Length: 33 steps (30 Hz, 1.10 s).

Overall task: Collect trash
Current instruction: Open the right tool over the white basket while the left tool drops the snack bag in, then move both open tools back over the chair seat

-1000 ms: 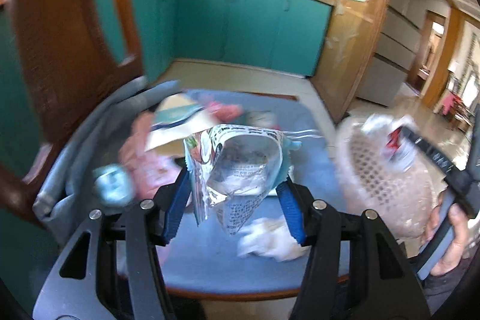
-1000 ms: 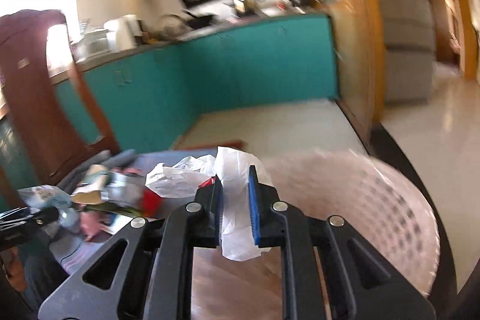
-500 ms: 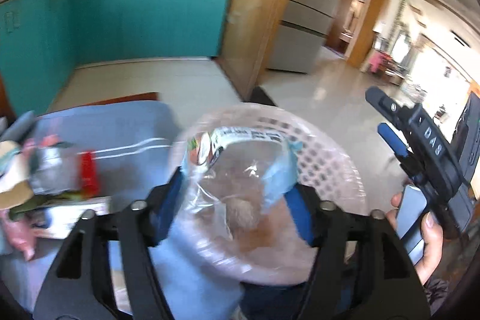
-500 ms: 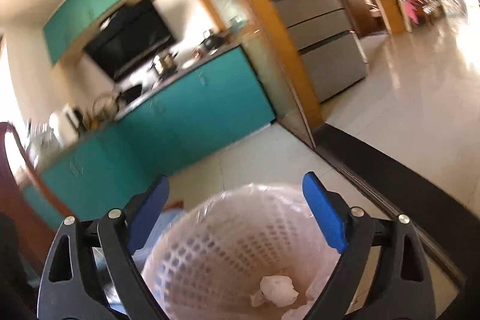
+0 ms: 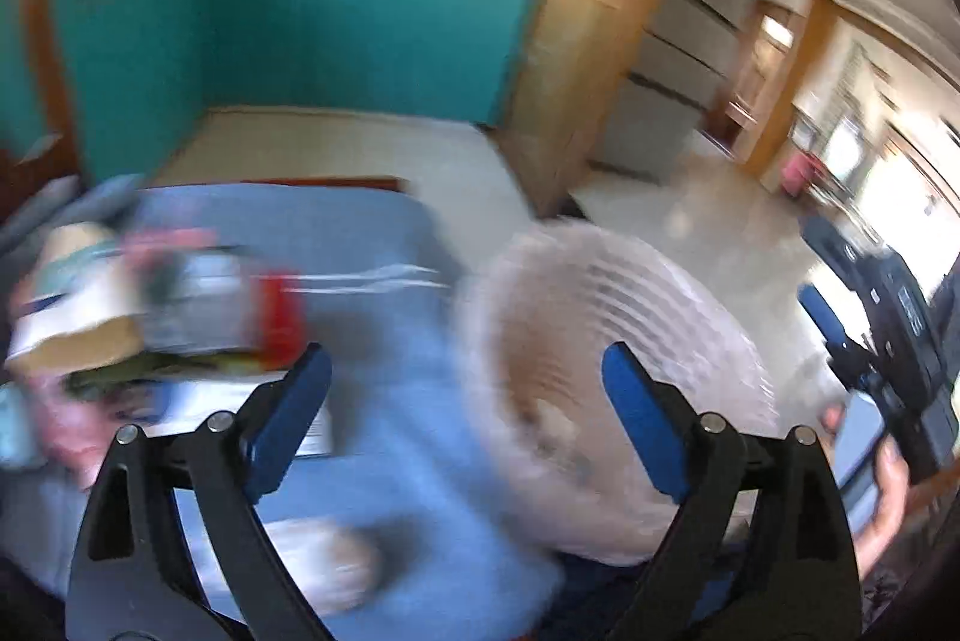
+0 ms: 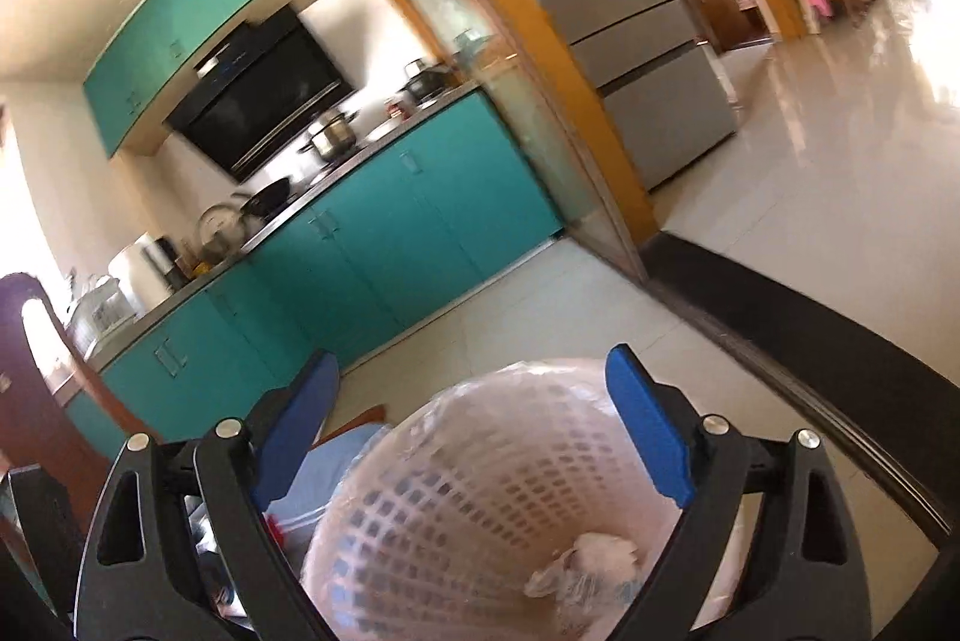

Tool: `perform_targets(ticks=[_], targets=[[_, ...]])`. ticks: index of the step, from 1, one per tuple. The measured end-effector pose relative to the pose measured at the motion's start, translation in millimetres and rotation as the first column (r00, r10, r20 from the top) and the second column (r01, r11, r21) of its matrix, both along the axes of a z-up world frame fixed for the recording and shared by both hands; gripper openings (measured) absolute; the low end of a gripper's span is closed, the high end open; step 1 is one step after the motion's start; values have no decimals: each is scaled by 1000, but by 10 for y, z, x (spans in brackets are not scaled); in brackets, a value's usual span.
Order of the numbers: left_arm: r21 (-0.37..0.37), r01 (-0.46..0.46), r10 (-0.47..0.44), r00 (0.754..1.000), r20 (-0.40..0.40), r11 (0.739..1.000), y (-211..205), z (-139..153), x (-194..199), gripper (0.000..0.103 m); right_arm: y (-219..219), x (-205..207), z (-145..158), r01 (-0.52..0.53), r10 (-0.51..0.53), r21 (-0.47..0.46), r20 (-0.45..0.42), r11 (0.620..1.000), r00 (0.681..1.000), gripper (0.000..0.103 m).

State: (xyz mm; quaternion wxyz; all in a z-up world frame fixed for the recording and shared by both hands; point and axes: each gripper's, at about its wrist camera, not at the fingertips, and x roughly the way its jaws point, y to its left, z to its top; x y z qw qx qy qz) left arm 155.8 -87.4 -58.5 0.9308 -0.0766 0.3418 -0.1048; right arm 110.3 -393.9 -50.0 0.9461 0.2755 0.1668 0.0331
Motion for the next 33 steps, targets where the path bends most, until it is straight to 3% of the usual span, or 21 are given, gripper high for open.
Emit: perform_targets(ticks=[4,6,10,12,14,16,18,20,25,33], targets=[[160,-191,183,981,64,968,417,-27,-312,93,657,49,92,-244,249,-186,2,952,968,89],[230,-312,291,949,119,922,668,-58,-496,93,1059,-33,98,-323,341,-280,19,904,940,89],[137,-484,445,863,239,864,1066,17,-861,93,1460,-260,151,-322,392,-380,120,867,912,91],[81,-561,515,801,306,824,1207,68,-1043,93,1627,-355,204,-257,377,-440,210,860,902,100],[53,-575,531,784,321,817,1302,120,-1094,93,1778,-412,191,-236,387,-494,230,837,893,100],[52,-544,510,811,286,837,1331,122,-1075,93,1891,-363,196,-277,432,-523,199,806,880,100],[113,-494,468,862,195,862,1389,116,-994,93,2023,-361,157,-321,477,-546,168,774,863,100],[138,-461,441,884,154,877,1390,68,-964,93,2120,-369,101,-377,527,-563,127,736,840,100],[77,-418,408,906,113,905,1431,24,-1008,93,2320,-382,-62,-420,543,-607,23,675,839,100],[85,-454,446,889,101,887,1515,29,-1038,93,2422,-274,-235,-467,530,-591,-77,657,844,100]])
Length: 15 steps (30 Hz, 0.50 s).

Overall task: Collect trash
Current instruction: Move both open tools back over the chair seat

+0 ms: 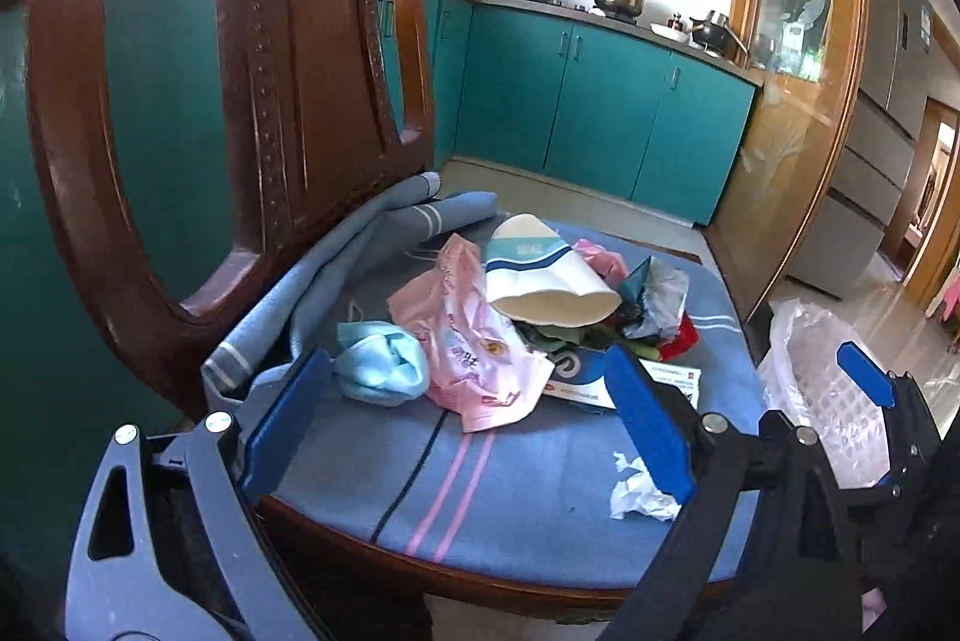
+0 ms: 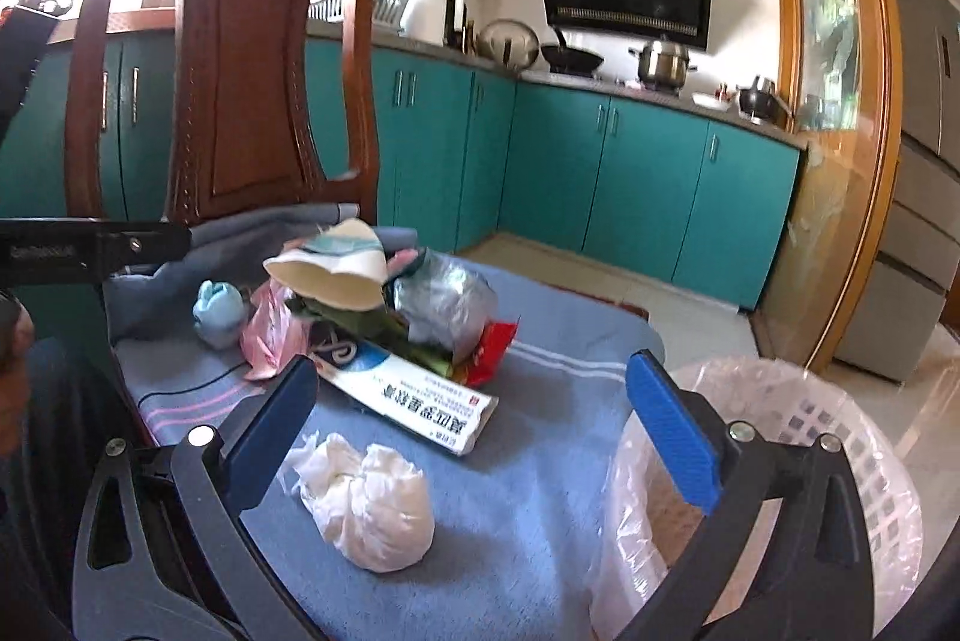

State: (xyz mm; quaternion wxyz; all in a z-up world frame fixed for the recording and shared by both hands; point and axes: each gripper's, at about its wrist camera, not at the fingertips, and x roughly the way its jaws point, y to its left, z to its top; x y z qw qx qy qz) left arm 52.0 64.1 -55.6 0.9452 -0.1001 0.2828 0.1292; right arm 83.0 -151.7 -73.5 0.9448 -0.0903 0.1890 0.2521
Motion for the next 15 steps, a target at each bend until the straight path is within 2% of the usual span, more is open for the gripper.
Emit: perform_targets(ticks=[9,15], targets=[[34,39,-38,999,-27,999,-93,-29,32,93,3,73,-37,-15,16,22,-65,1000,998,100],[22,42,-42,999,-33,999,-88,-40,38,93,30,78,-58,-23,23,10,-78,1000,997,100]])
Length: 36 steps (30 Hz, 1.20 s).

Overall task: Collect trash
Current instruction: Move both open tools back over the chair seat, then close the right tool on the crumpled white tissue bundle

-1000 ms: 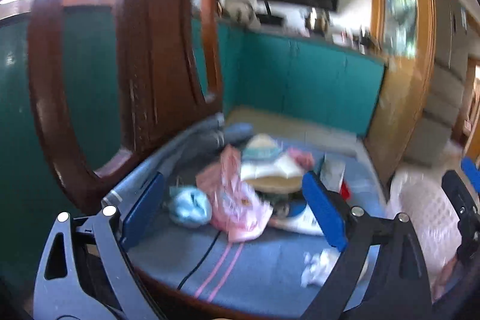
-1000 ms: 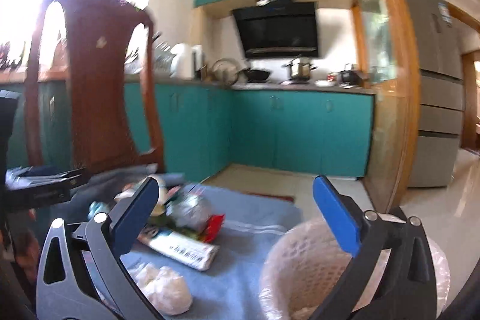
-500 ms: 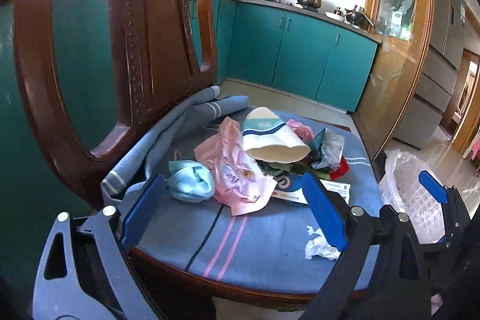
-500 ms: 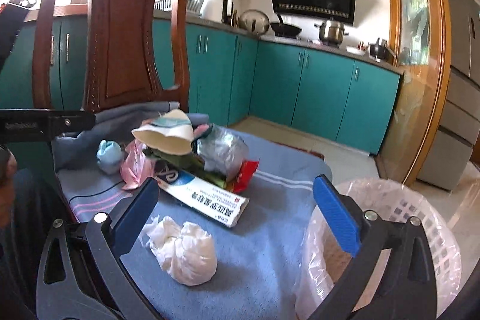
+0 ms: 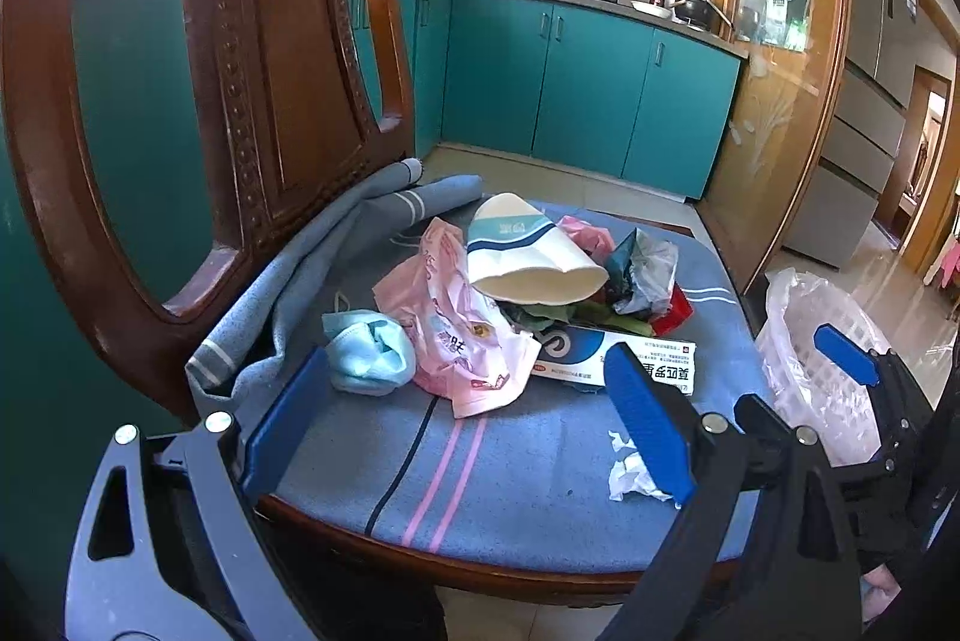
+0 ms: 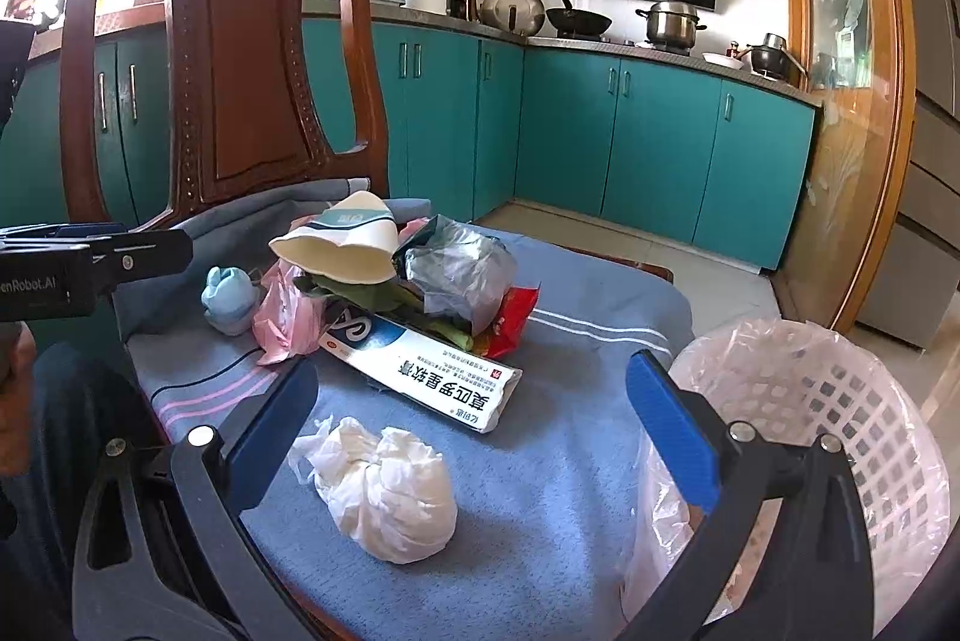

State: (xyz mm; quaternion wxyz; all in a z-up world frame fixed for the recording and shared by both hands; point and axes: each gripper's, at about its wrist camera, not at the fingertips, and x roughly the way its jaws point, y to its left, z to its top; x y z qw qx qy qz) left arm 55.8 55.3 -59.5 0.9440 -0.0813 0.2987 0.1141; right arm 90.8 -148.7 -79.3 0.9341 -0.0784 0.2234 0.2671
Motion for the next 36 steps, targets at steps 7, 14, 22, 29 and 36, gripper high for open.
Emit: perform_targets(ticks=[7,14,22,29,36], targets=[[-1,2,-2,1000,-5,1000,-13,-12,0,93,2,4,-8,0,0,-2,-3,1000,1000,100],[12,-3,3,1000,-8,1000,-27,-23,-8,93,88,45,-116,-38,35,-45,-65,998,997,100],[7,-20,21,1000,-19,1000,13,-39,-15,93,307,98,-391,-88,65,-127,-176,988,982,100],[7,-19,19,999,-34,1000,13,-66,-12,93,404,223,-629,-89,41,-154,-293,984,955,100],[-4,-36,36,998,-47,999,84,-99,-23,93,295,339,-686,-67,31,-84,-370,994,928,100]])
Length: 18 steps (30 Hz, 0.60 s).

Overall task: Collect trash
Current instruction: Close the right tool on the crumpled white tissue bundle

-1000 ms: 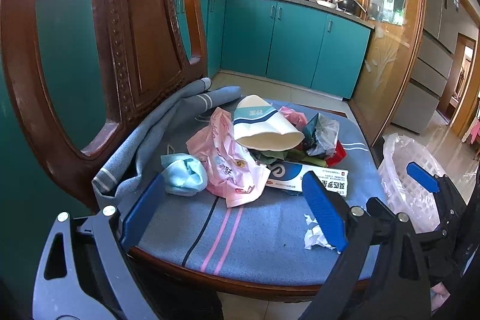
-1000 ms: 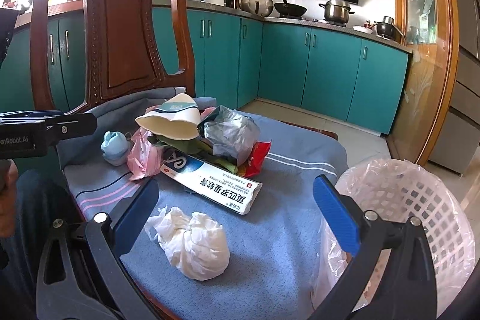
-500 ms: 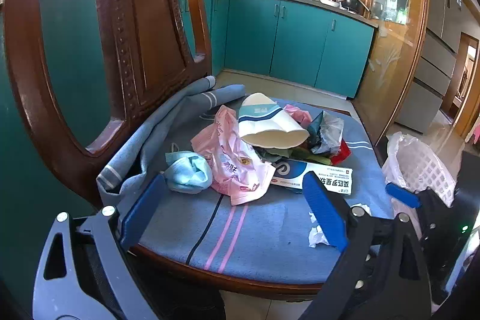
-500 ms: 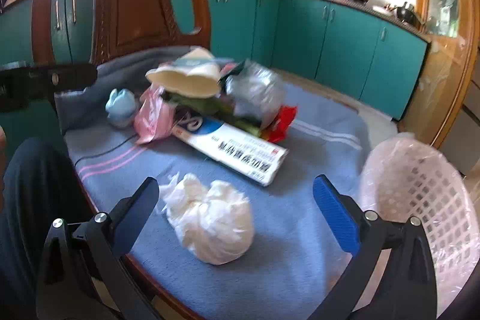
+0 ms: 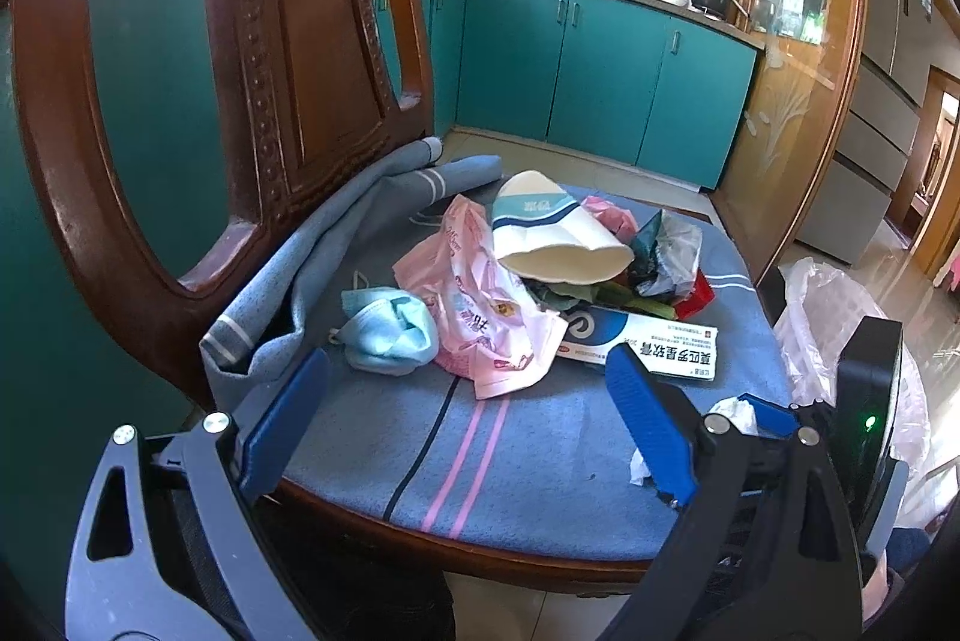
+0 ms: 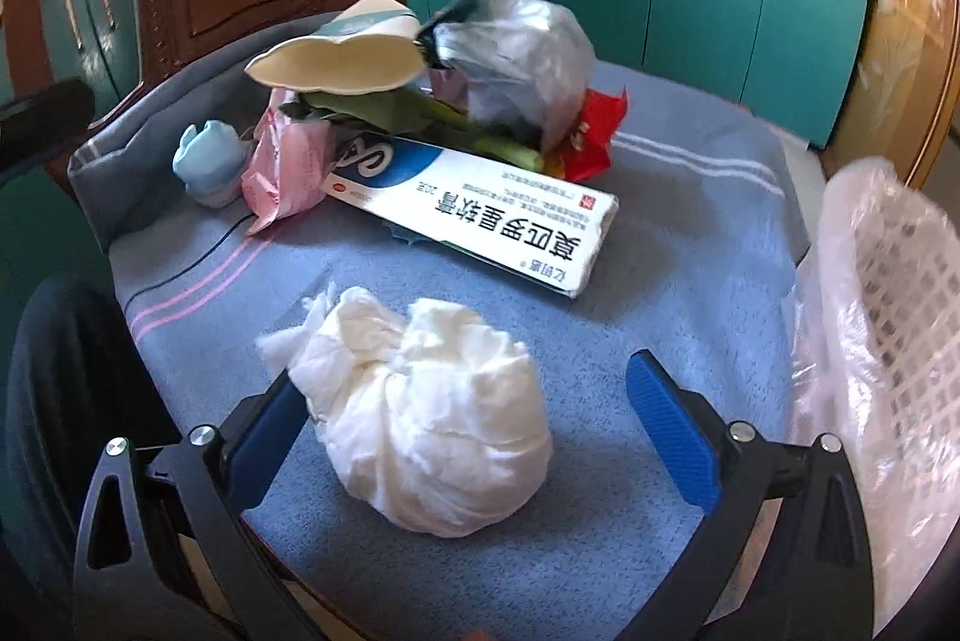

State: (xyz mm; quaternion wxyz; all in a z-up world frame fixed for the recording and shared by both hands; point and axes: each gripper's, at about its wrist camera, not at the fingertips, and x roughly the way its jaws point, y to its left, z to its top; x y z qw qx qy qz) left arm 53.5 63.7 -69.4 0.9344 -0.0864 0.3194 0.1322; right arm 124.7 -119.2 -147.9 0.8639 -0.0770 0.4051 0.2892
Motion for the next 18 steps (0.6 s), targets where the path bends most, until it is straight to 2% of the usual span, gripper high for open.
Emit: perform_targets(ticks=[2,7,8,10,13,18], targets=[[-6,-3,3,1000,-11,1000,14,-28,8,93,5,-18,2,-3,3,-8,10,1000,1000,99],[-2,-6,6,999,-50,1000,21,-125,54,93,62,-107,4,-34,35,-33,41,999,999,86],[-1,-6,6,998,-58,1000,16,-144,65,93,70,-114,8,-40,41,-35,42,999,998,82],[2,-4,4,997,-78,1000,7,-174,86,93,114,-118,22,-59,60,-32,41,998,997,64],[10,-3,4,997,-83,1000,-2,-184,87,94,138,-140,47,-69,70,-25,50,997,996,55],[12,-9,10,995,-98,1000,9,-212,98,94,75,-134,124,-47,47,0,71,999,996,53]])
